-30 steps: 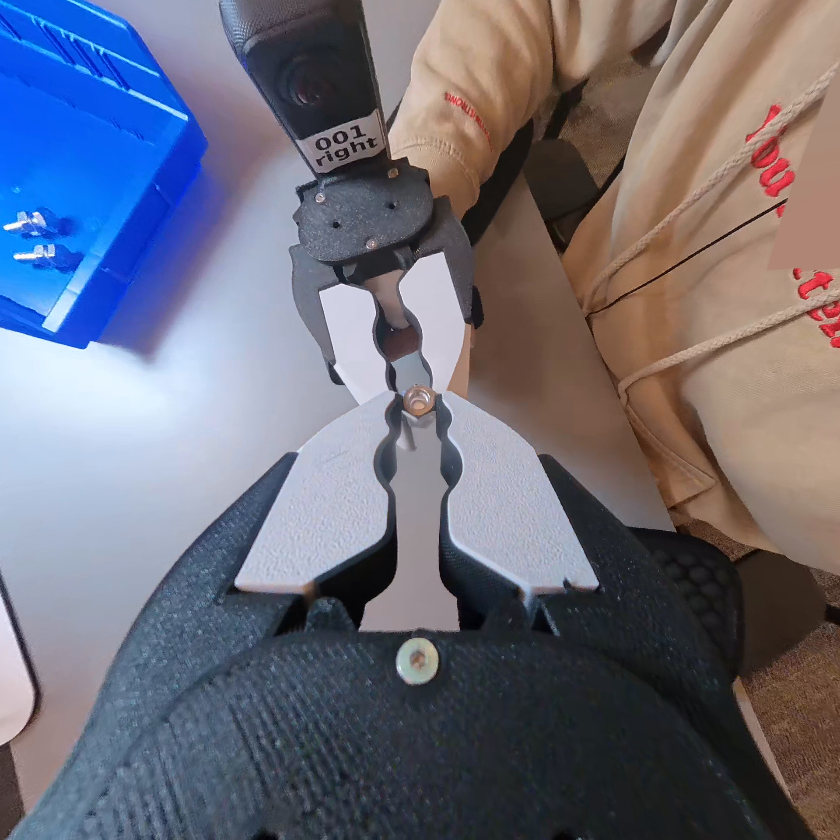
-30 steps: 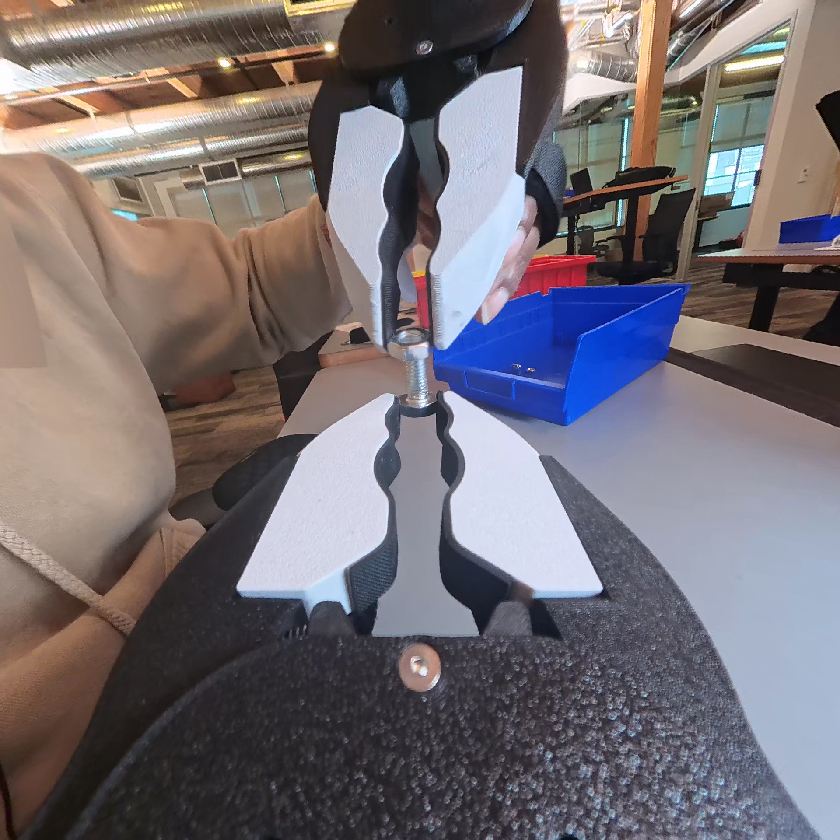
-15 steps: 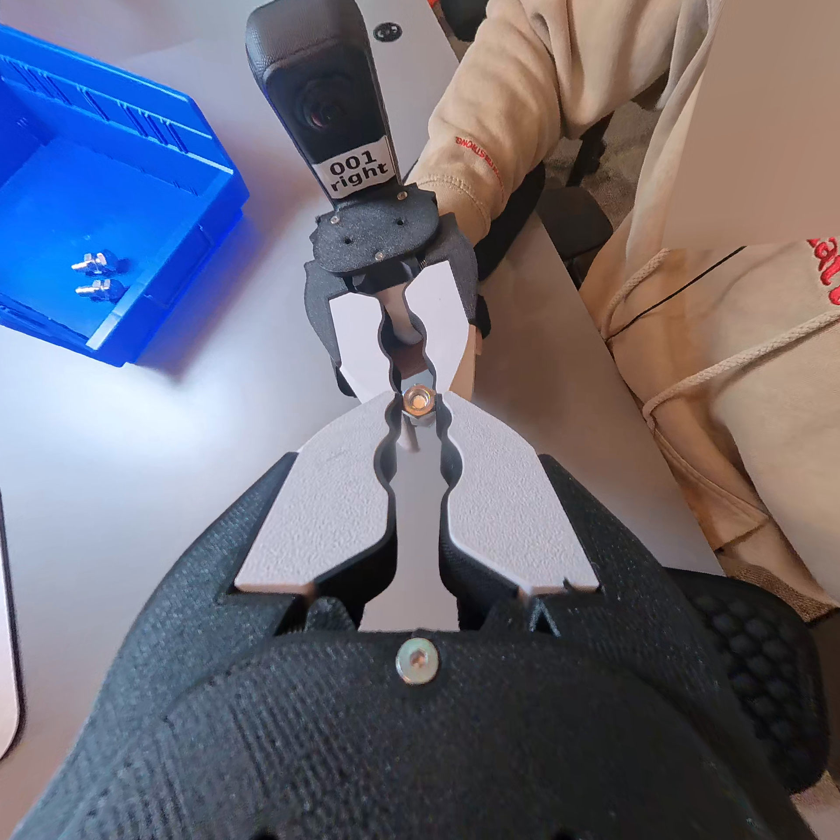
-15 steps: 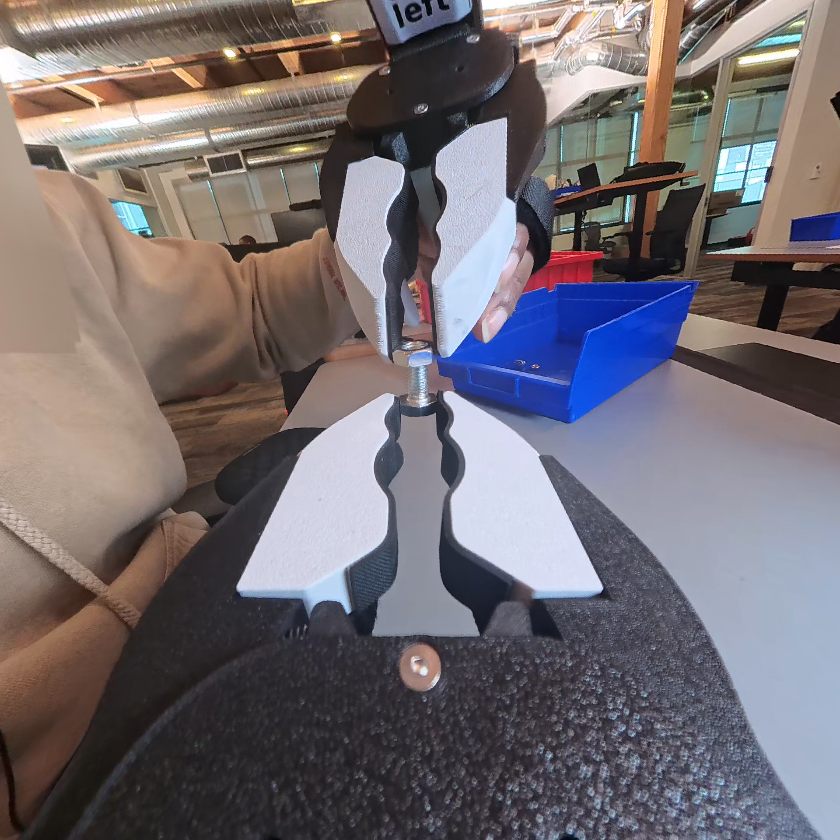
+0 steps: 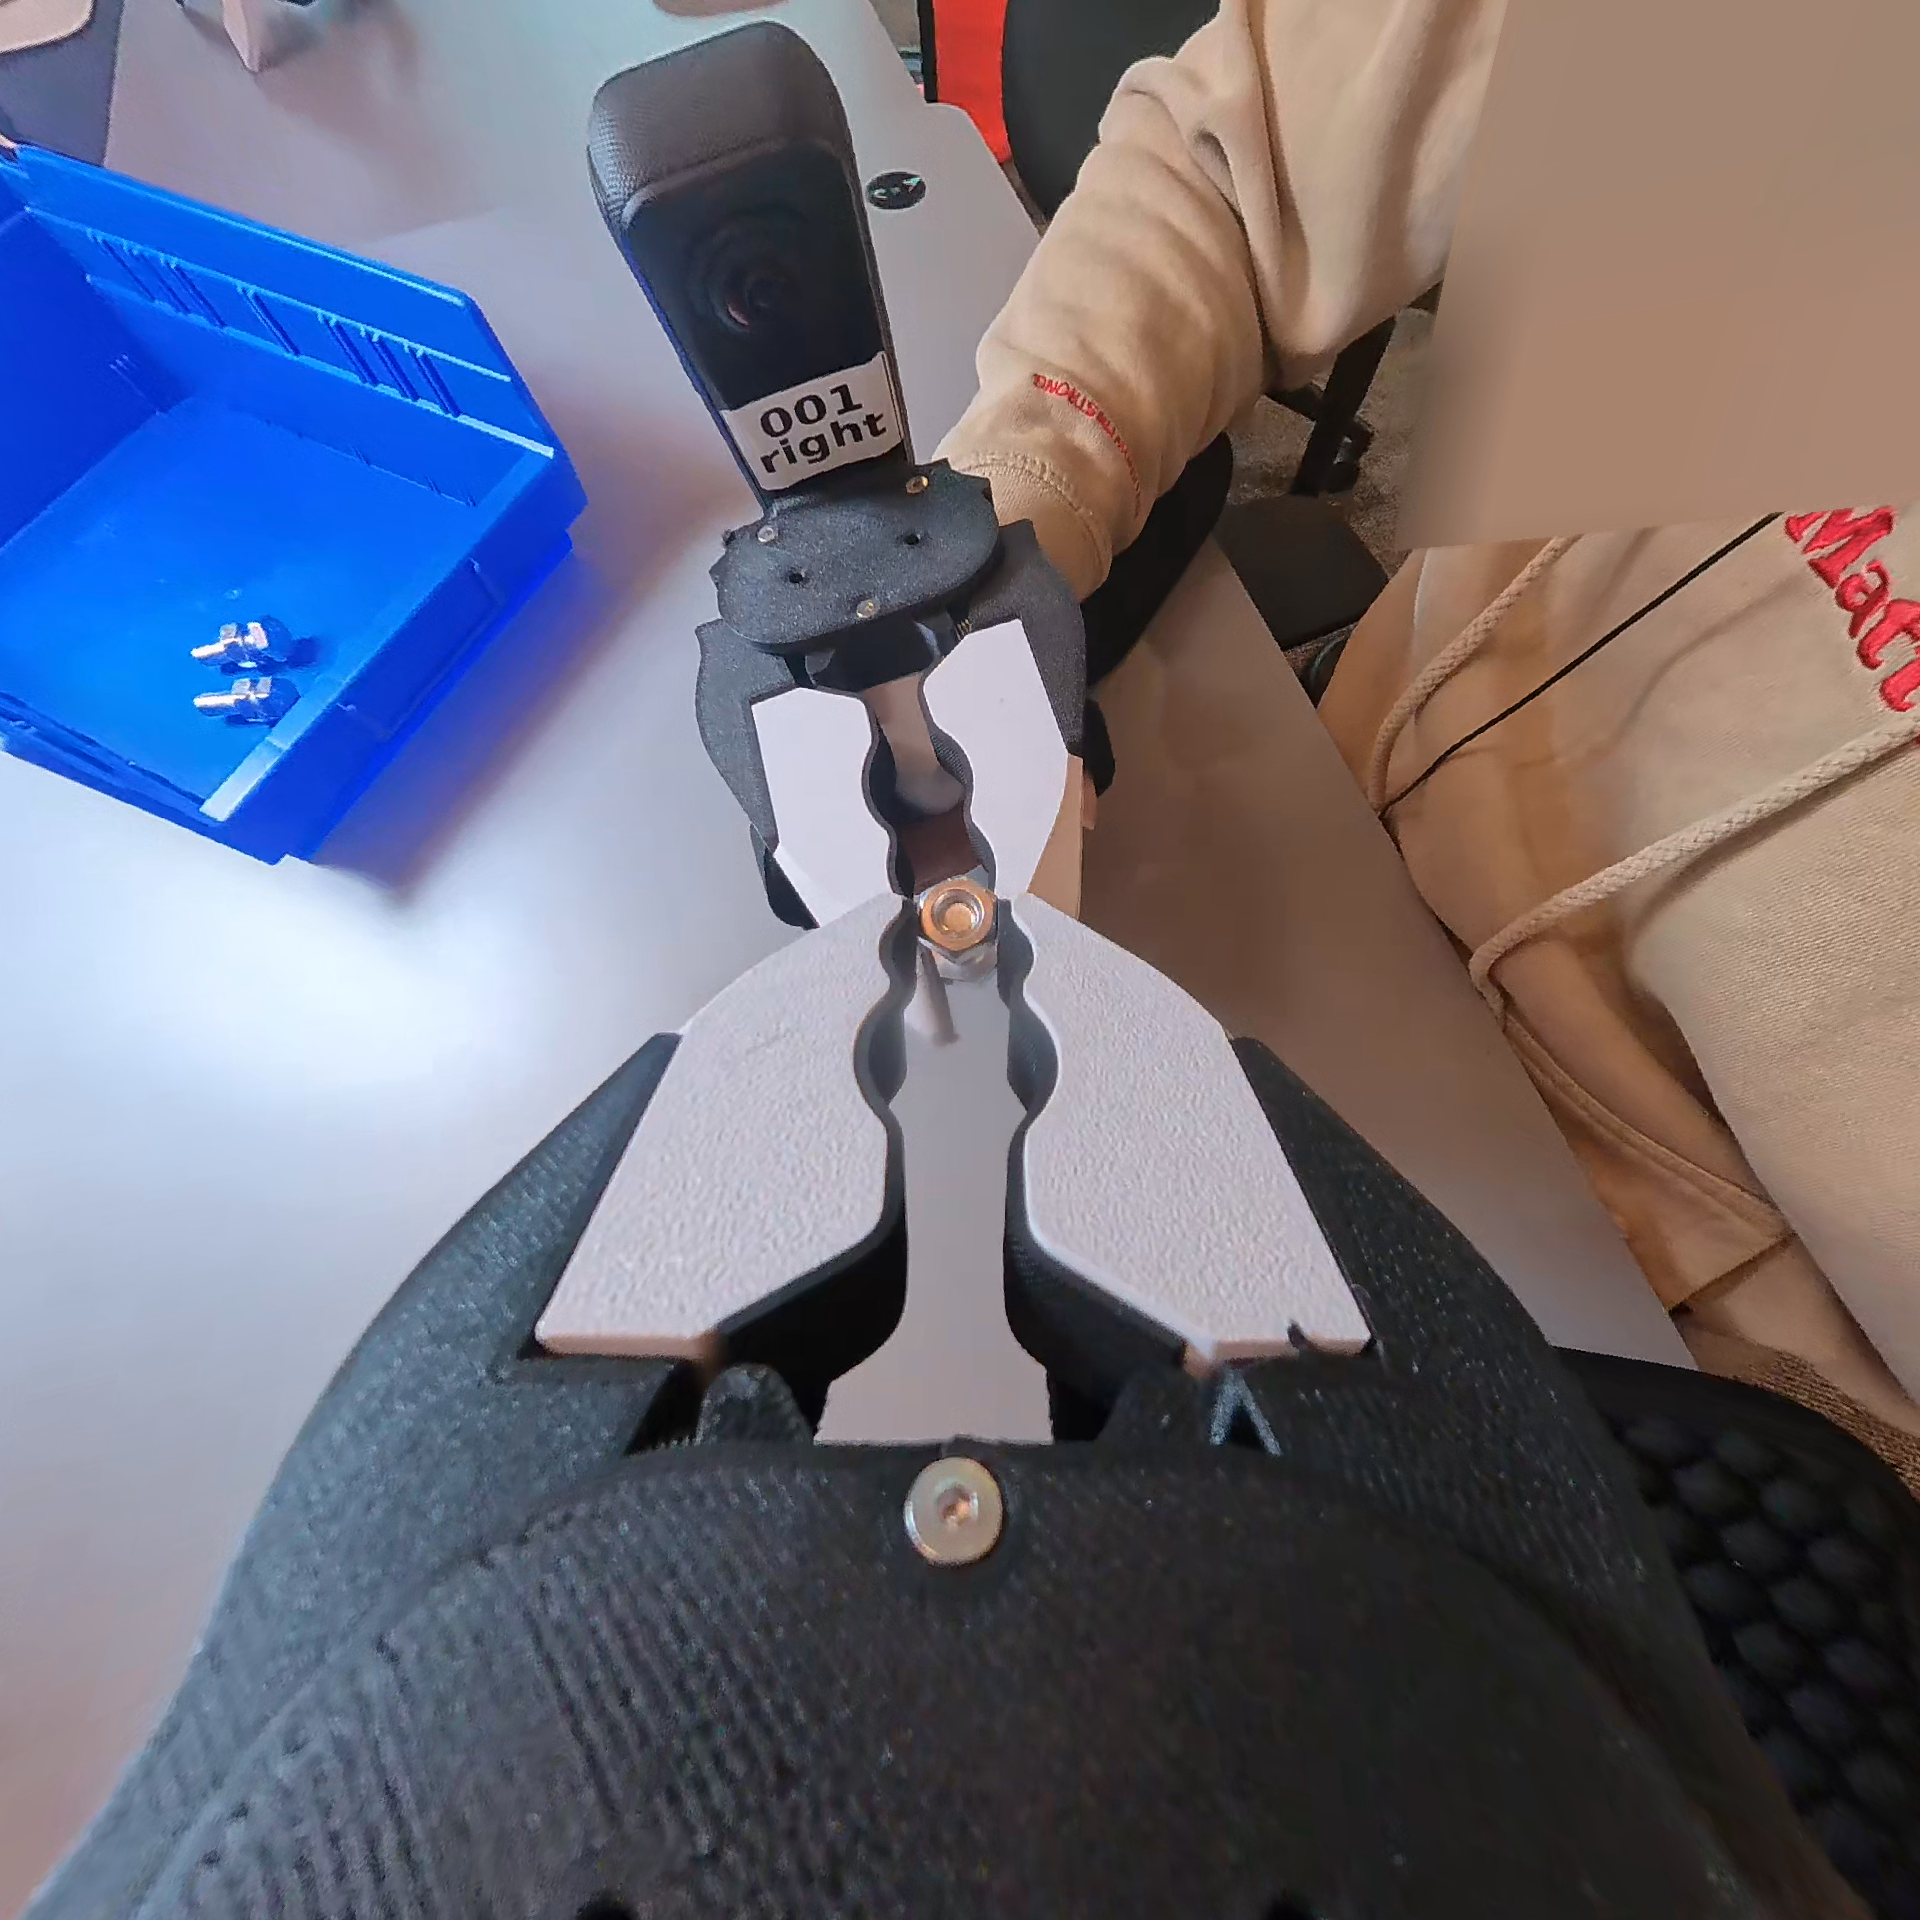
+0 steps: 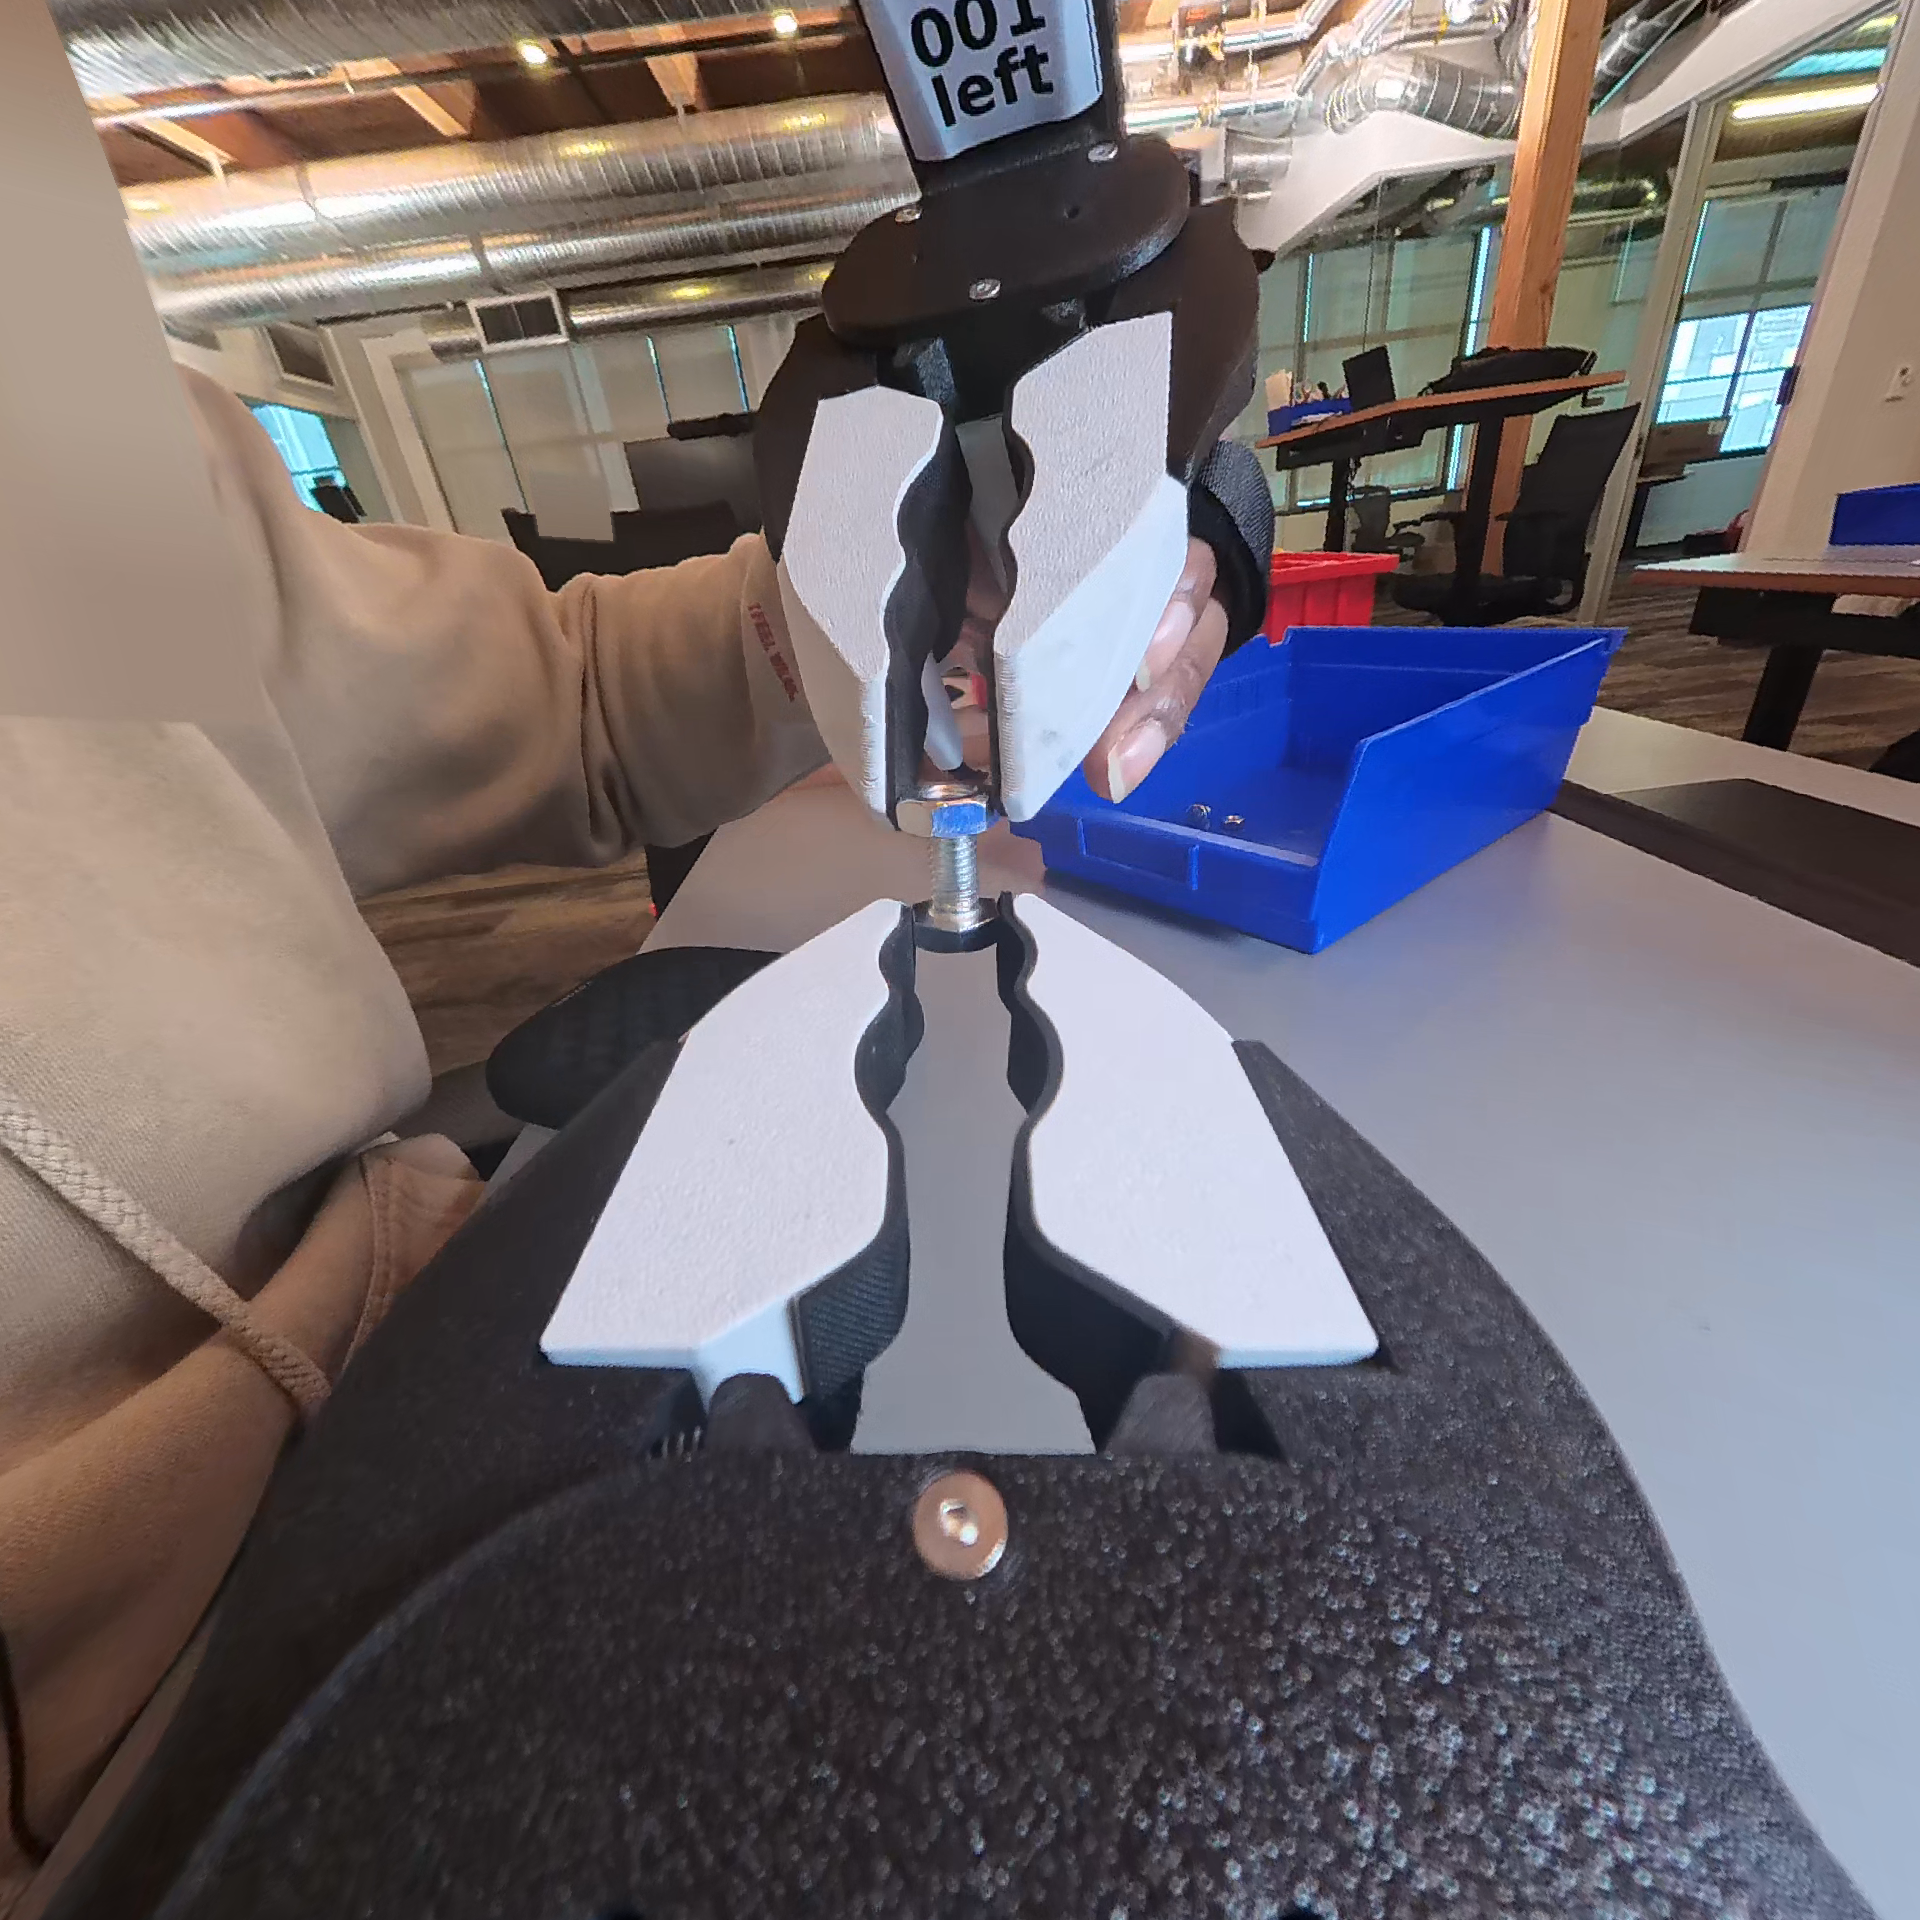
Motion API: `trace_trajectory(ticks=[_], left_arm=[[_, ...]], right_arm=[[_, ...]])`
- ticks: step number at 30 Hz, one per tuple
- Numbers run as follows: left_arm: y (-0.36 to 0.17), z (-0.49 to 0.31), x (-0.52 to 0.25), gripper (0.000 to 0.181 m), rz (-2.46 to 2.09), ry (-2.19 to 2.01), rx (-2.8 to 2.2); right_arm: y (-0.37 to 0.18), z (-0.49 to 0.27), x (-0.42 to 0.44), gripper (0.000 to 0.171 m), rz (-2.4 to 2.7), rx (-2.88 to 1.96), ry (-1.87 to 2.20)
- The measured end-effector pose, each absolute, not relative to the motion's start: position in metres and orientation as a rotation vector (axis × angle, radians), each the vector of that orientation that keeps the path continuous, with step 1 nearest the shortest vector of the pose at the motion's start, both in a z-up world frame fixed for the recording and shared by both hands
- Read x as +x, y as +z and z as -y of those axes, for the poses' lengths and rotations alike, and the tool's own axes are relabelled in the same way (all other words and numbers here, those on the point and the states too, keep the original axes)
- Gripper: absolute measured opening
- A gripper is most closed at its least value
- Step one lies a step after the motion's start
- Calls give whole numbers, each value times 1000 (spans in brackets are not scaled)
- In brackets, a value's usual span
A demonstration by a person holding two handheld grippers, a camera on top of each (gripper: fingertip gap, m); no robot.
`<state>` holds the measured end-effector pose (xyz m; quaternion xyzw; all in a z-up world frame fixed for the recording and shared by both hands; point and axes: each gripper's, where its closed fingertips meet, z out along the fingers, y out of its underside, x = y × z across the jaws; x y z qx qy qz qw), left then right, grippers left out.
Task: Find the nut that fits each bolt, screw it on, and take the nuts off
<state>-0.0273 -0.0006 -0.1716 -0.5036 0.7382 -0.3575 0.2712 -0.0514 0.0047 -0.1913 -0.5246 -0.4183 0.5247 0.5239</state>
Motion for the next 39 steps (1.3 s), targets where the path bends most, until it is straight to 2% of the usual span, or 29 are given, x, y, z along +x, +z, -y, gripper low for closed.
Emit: trace_trajectory(ticks=[3, 7, 14, 24, 29, 33, 34, 35, 39], left_arm=[[-174, 0, -29, 25, -1975, -973, -1368], [-175, -1, -30, 30, -1902, -1002, -1378], [-173, -8, -26, 28, -1538, -1150, -1380], [-178, -24, -39, 17, -1347, -1238, -1403], [-174, -18, -36, 28, -1245, -1329, -1353], [-174, -23, -35, 29, -1205, -1328, -1373], [-174, -25, -37, 27, -1186, -1340, -1379], [-175, -31, -40, 16, -1157, -1320, -1396], [-176, -35, -46, 19, -1121, -1327, -1396]], right_arm=[[-193, -5, -52, 15, 1006, -1262, 1253], [-194, -6, -52, 15, 1003, -1270, 1250], [-197, -12, -51, 15, 983, -1282, 1228], [-189, -14, -46, 15, 951, -1234, 1245], [-198, -19, -50, 15, 956, -1282, 1213], [-197, -18, -54, 15, 964, -1280, 1196], [-196, -18, -53, 15, 958, -1271, 1197], [-193, -18, -51, 15, 951, -1257, 1209], [-191, -21, -50, 15, 936, -1262, 1202]])
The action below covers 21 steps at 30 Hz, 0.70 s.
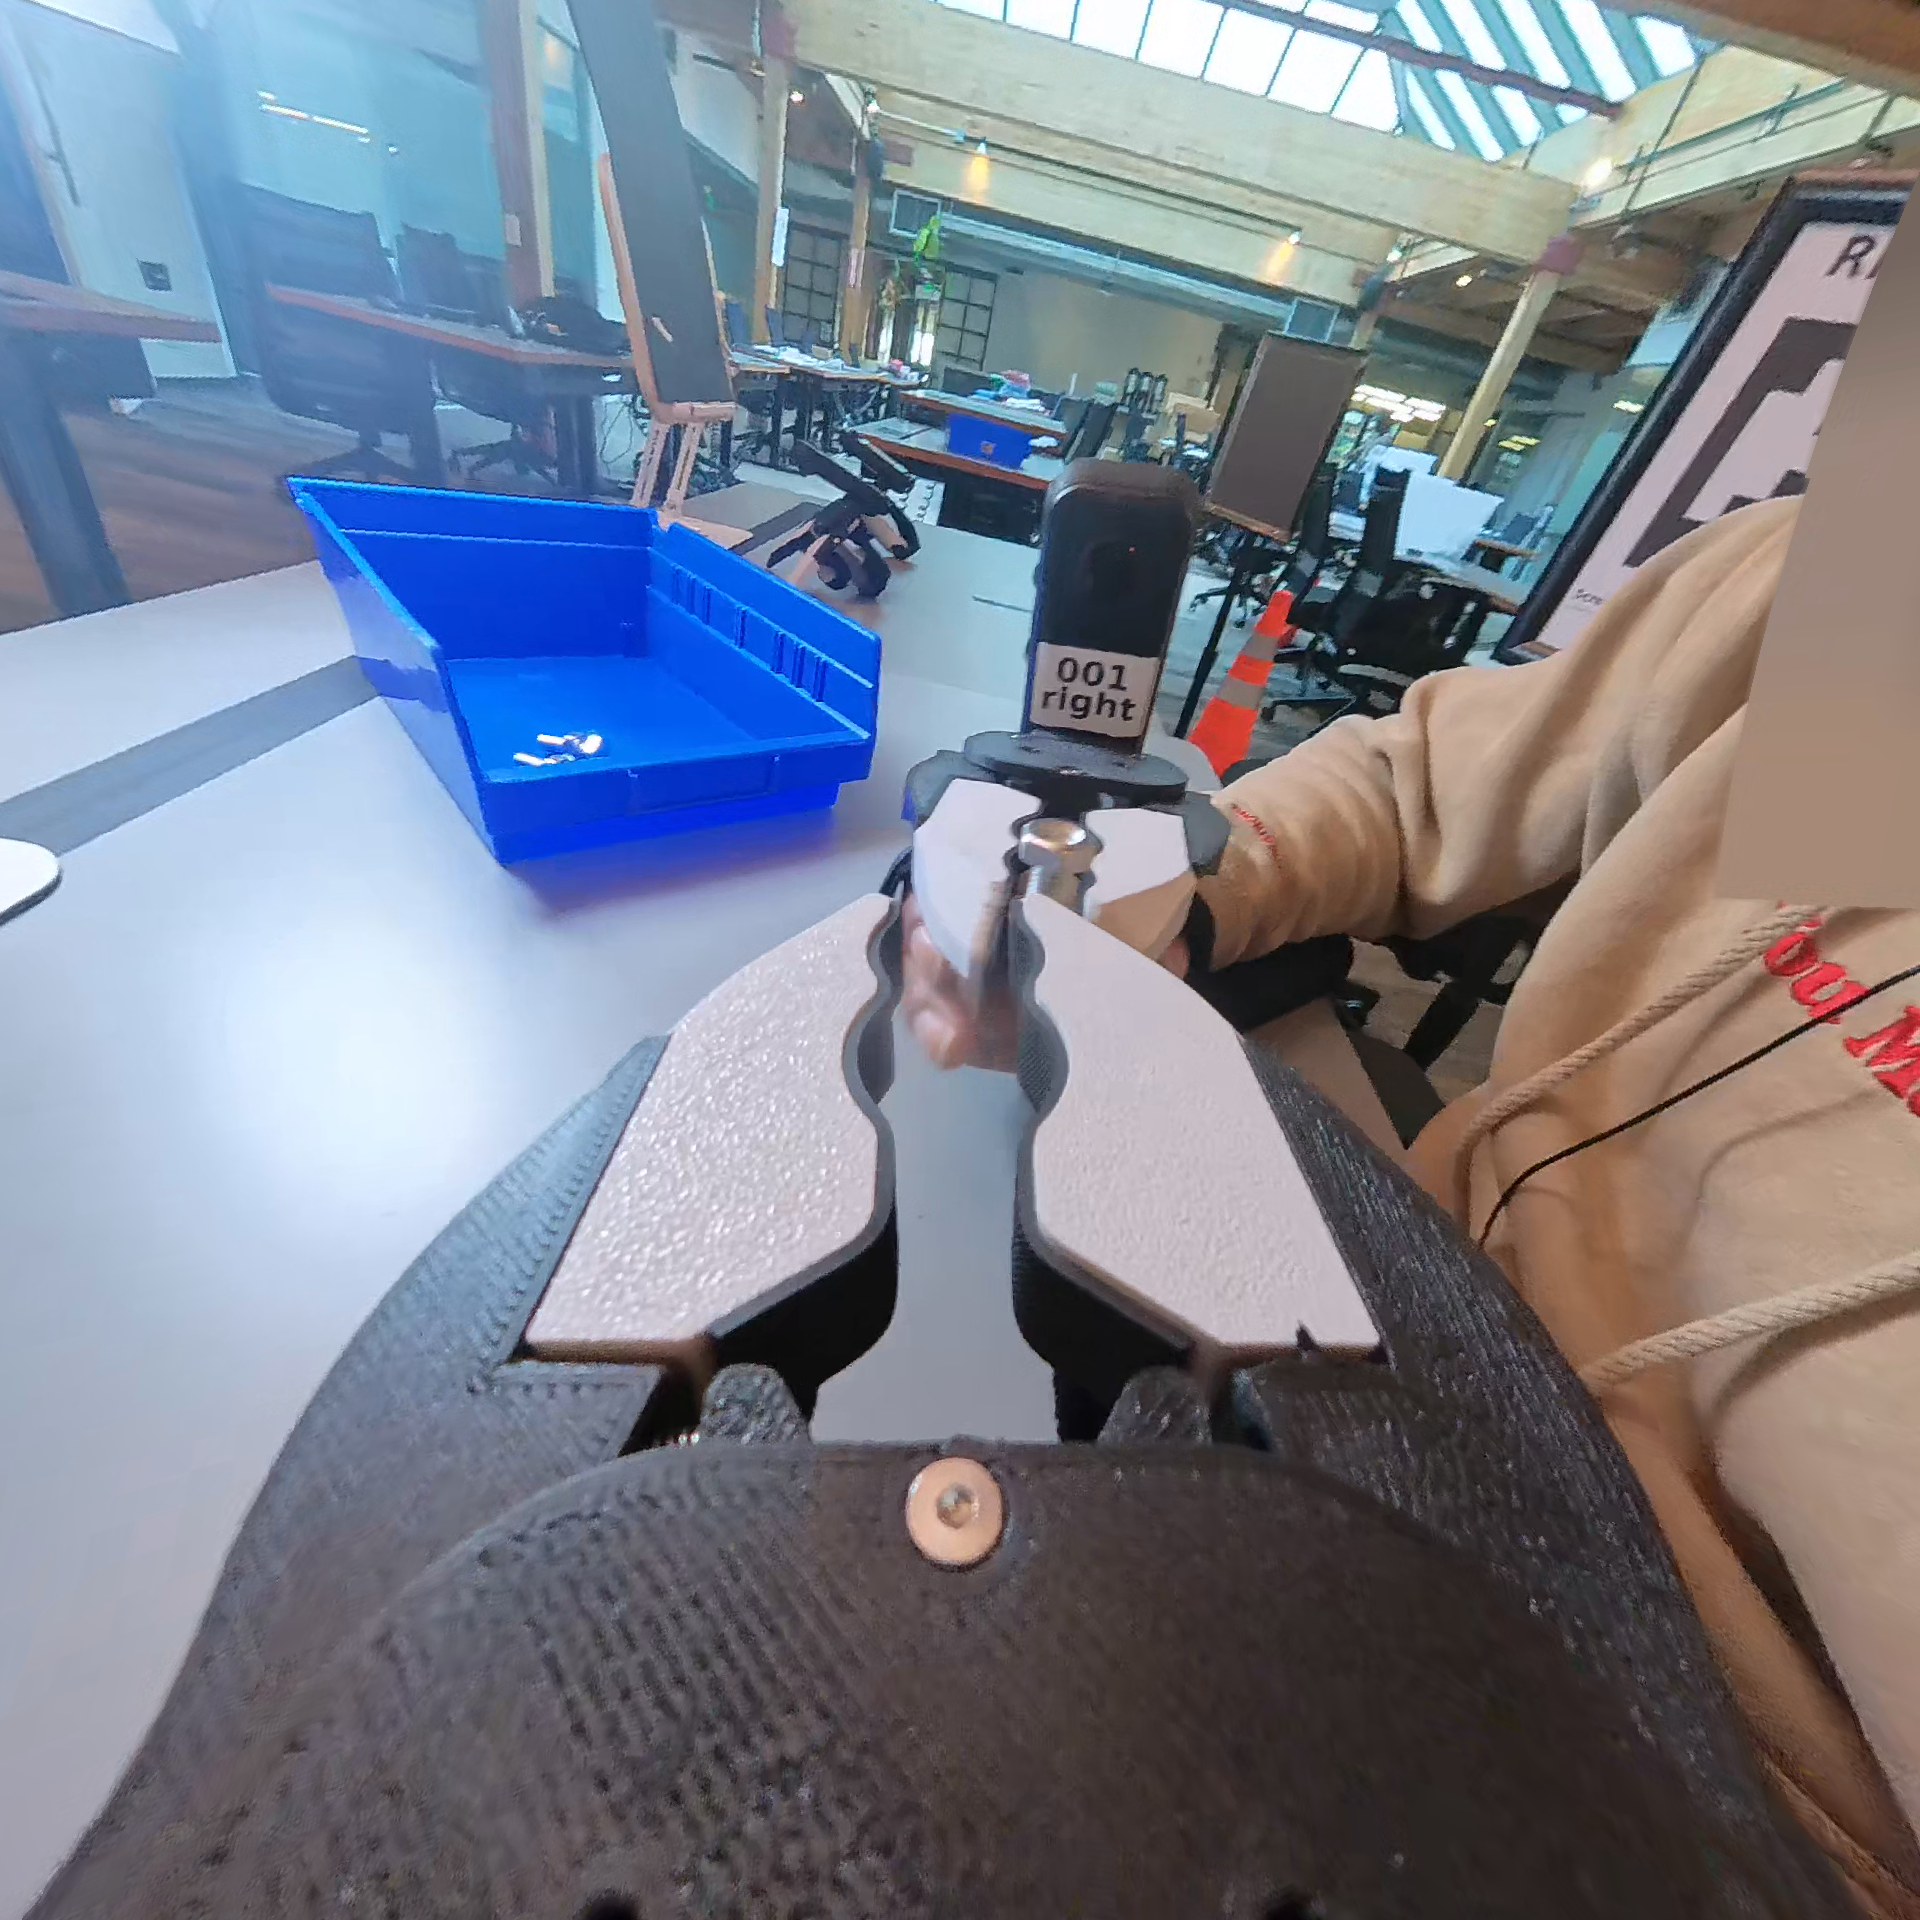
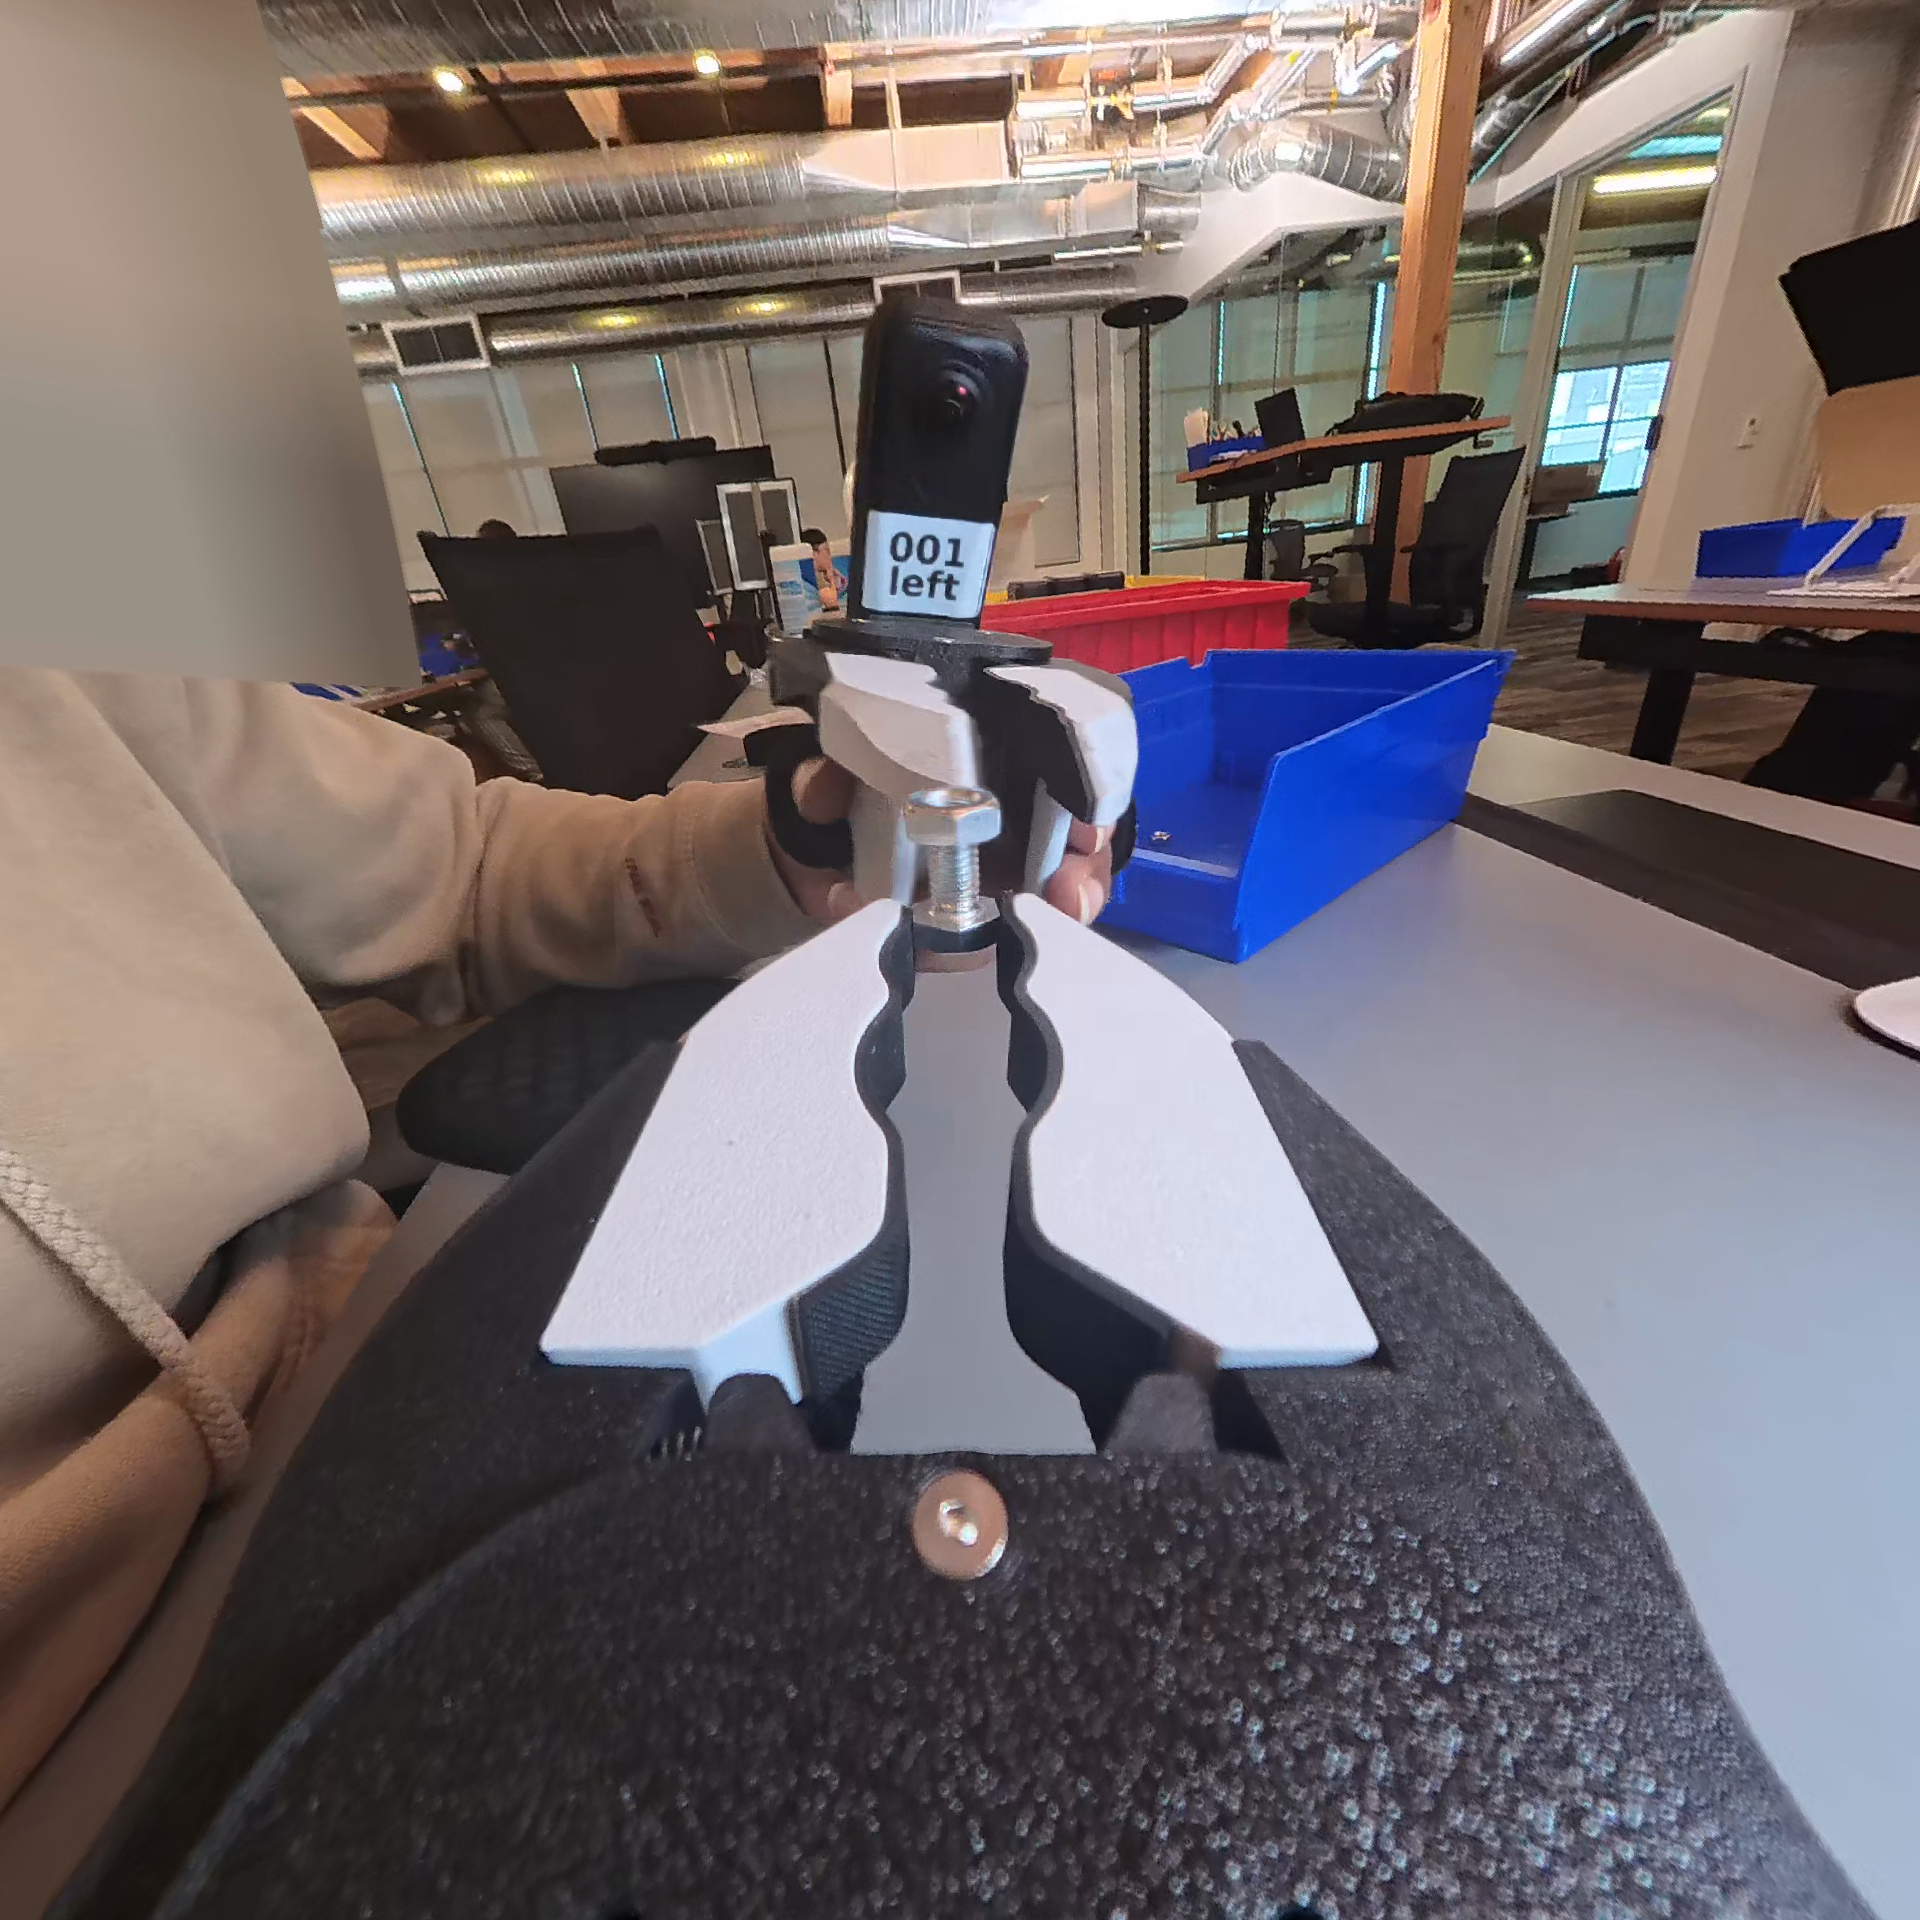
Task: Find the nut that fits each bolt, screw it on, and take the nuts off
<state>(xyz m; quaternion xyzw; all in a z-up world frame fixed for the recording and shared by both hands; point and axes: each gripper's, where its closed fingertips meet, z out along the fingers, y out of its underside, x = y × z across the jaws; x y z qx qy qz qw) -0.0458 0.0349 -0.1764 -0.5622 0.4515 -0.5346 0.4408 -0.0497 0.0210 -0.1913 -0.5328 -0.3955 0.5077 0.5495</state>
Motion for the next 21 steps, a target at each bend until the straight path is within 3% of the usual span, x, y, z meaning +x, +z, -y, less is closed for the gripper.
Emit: trace_trajectory(ticks=[4, 7, 9, 16, 19, 20, 21], left_arm=[[-175, -22, -36, 34, -1168, -1309, -1351], [-176, -27, -38, 29, -1149, -1276, -1354], [-179, -44, -45, 13, -1067, -1259, -1419], [-172, -27, -39, 34, -1108, -1325, -1349], [-179, -33, -37, 35, -1111, -1259, -1377], [-179, -42, -42, 16, -1052, -1248, -1413], [-180, -55, -48, 8, -985, -1233, -1449]], right_arm=[[-198, -23, -54, 15, 949, -1293, 1185], [-195, -21, -54, 15, 949, -1272, 1186], [-188, -20, -51, 15, 928, -1243, 1214], [-194, -25, -53, 15, 932, -1286, 1189], [-194, -25, -53, 15, 934, -1282, 1181], [-192, -24, -51, 15, 930, -1268, 1194], [-190, -24, -50, 15, 925, -1264, 1200]])
